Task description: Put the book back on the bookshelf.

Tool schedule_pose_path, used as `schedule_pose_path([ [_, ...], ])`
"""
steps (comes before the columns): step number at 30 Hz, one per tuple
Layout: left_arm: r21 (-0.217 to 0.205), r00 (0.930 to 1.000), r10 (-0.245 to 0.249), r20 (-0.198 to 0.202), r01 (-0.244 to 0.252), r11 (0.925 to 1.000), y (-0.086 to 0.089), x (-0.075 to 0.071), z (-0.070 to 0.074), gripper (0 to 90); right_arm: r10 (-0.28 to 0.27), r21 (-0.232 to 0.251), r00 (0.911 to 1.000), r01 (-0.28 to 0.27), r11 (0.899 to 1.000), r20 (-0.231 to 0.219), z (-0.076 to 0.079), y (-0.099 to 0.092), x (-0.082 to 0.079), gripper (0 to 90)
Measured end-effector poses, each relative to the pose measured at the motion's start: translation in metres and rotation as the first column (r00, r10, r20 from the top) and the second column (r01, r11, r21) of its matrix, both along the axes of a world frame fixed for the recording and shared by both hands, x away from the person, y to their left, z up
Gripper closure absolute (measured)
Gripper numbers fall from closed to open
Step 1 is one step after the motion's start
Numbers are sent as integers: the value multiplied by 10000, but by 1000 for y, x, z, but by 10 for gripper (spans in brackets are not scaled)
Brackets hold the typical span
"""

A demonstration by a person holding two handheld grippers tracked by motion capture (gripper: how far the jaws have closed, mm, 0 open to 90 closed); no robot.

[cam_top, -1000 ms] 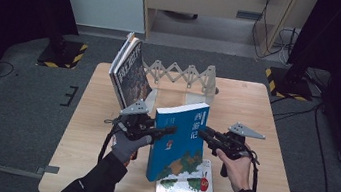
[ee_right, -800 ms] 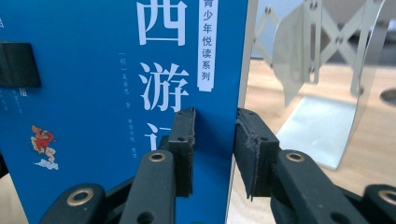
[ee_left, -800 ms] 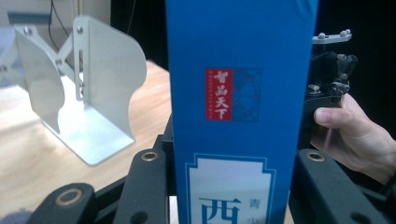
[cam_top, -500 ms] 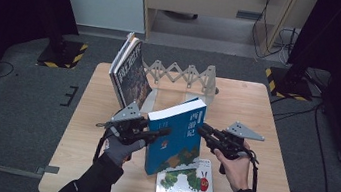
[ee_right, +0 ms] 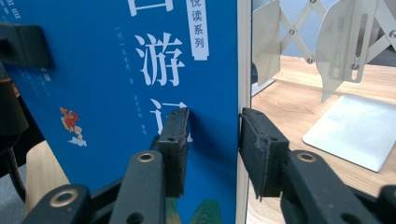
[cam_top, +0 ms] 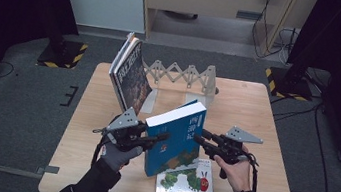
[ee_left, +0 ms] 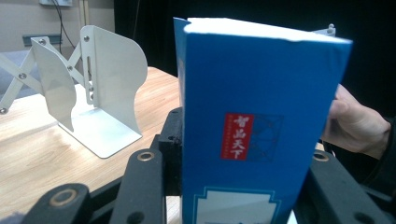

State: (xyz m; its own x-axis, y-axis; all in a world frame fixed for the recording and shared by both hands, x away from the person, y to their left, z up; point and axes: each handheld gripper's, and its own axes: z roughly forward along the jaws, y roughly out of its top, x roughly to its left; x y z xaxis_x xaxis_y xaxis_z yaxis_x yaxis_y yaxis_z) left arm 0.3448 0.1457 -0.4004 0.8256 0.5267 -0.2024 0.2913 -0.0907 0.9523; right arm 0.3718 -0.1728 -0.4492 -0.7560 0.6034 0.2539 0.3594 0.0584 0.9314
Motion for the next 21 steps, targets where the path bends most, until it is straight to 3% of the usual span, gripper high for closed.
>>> schedule_pose_path([
  [9,387,9998,166,-62,-163,9991,-13,8,-4,563,81,-124,9998,-78,9999,187,0,-2,-2,682],
  [21,188,9994,283,-217,-279,9994,-15,13,-6,588,-71,-202,9997,76,9998,240,-1,-1,-3,693],
])
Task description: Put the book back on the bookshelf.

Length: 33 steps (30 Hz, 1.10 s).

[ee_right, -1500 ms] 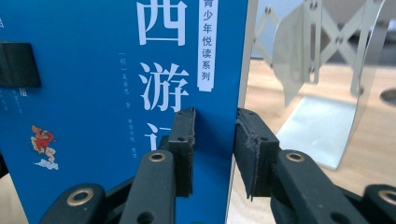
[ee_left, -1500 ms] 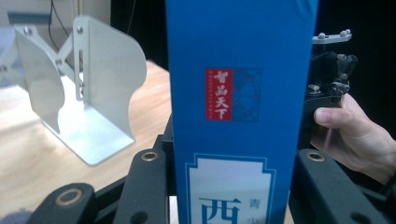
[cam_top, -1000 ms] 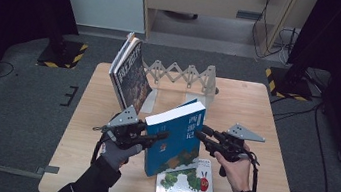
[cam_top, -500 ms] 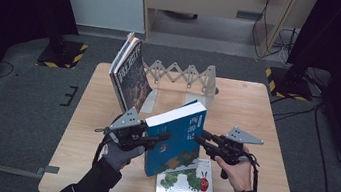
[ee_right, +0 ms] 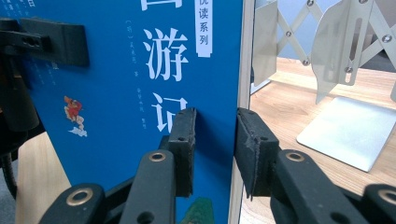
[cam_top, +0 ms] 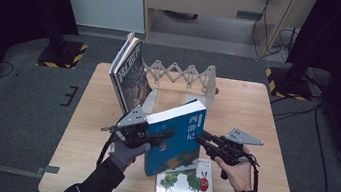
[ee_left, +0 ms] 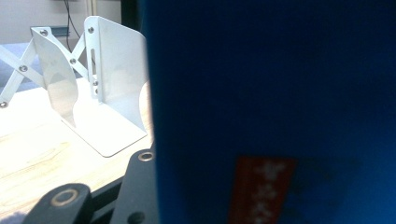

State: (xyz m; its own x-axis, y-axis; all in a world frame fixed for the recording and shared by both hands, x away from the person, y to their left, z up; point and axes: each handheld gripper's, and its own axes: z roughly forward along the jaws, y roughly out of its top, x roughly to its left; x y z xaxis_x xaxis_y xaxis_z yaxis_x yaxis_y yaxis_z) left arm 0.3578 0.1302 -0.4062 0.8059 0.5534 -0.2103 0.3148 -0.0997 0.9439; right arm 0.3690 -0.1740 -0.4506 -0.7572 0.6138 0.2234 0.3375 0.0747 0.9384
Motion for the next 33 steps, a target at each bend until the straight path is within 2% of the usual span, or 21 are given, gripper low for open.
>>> schedule_pose_path([
  [6,158,9999,-31,-159,34,9999,1,2,3,603,-50,79,10000,51,10000,-81,0,0,1,680],
  [9,424,9996,81,-279,-69,9991,-2,2,7,607,-143,15,9991,144,9999,-396,-3,3,4,585],
  [12,405,9983,261,-530,-240,9989,-4,2,10,609,-144,-166,9985,136,9998,-531,-7,4,5,545],
  [19,474,9971,335,-682,-303,9984,-6,2,18,611,-707,-313,9949,686,9972,-726,-14,-12,6,514],
  [24,497,9971,386,-654,-354,9981,-5,1,28,613,-1264,-880,9892,1198,9889,-747,-18,-24,8,495],
  [28,587,9975,516,-481,-487,9971,-2,2,37,613,-2023,-1249,9756,1909,9736,-858,-20,-36,8,445],
  [29,587,9971,626,-438,-600,9965,0,2,38,613,-2340,-1613,9690,2191,9623,-794,-22,-40,8,423],
  [32,407,9958,810,-419,-793,9960,5,5,43,613,-3055,-2497,9470,2734,9289,-995,-30,-48,7,375],
  [33,324,9949,890,-468,-876,9956,8,8,46,613,-3266,-3022,9393,2828,9103,-1049,-35,-51,7,371],
])
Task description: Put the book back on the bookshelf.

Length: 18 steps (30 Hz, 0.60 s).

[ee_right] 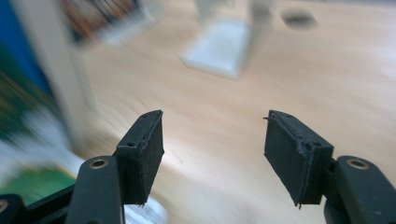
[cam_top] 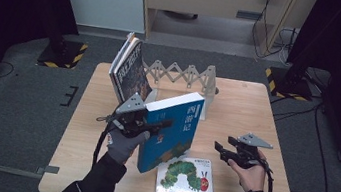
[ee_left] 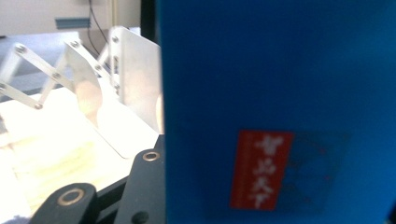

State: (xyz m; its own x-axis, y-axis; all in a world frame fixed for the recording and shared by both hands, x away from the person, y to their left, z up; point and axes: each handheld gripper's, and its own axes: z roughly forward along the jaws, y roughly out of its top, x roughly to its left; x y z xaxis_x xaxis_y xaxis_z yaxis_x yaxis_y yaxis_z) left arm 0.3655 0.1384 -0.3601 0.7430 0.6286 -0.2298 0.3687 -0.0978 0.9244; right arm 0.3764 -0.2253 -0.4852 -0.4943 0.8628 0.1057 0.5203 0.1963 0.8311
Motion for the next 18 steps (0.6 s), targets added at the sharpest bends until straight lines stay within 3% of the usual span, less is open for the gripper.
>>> schedule_pose_path([
  [1,-68,10000,62,33,-62,10000,1,1,1,613,-124,-521,9994,107,9986,-337,-6,-4,0,363],
  [5,-191,9987,461,215,-457,9988,7,8,11,613,-425,-1137,9945,315,9930,-956,-19,-12,1,317],
  [12,-312,9915,1220,443,-1206,9922,18,26,25,613,-659,-1876,9897,413,9814,-1269,-32,-15,6,262],
  [18,-131,9795,1893,690,-1889,9819,23,41,35,613,-612,-2303,9874,262,9728,-1458,-40,-13,10,244],
])
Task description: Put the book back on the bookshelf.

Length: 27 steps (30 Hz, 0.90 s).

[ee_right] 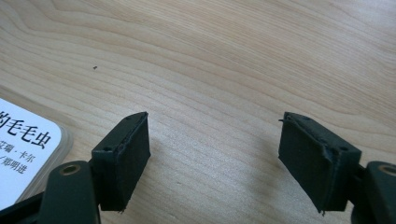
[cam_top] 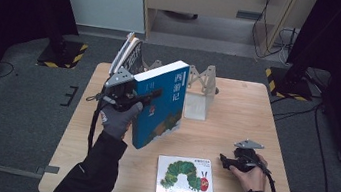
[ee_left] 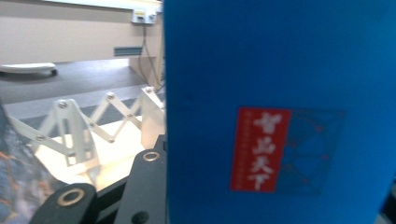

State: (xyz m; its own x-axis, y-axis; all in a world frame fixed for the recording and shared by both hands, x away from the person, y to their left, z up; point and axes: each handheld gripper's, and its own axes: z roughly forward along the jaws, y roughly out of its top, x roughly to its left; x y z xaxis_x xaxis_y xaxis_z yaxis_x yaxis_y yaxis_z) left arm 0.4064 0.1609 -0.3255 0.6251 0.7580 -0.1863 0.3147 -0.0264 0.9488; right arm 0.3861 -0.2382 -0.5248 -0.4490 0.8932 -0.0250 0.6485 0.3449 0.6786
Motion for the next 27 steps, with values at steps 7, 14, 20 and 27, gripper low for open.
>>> schedule_pose_path([
  [7,-3,9991,351,248,-351,9994,1,18,11,613,-95,-84,9999,95,9999,-86,-4,0,2,214],
  [14,47,9951,865,480,-868,9962,-5,32,15,613,-272,243,9995,276,9993,-149,-7,-3,3,167],
  [20,-100,9933,1083,414,-1080,9941,-12,51,11,613,-349,324,9994,346,9989,80,-10,-3,4,124],
  [27,17,9880,1454,524,-1457,9893,-20,69,11,613,-507,488,9981,489,9976,350,-14,-3,3,77],
])
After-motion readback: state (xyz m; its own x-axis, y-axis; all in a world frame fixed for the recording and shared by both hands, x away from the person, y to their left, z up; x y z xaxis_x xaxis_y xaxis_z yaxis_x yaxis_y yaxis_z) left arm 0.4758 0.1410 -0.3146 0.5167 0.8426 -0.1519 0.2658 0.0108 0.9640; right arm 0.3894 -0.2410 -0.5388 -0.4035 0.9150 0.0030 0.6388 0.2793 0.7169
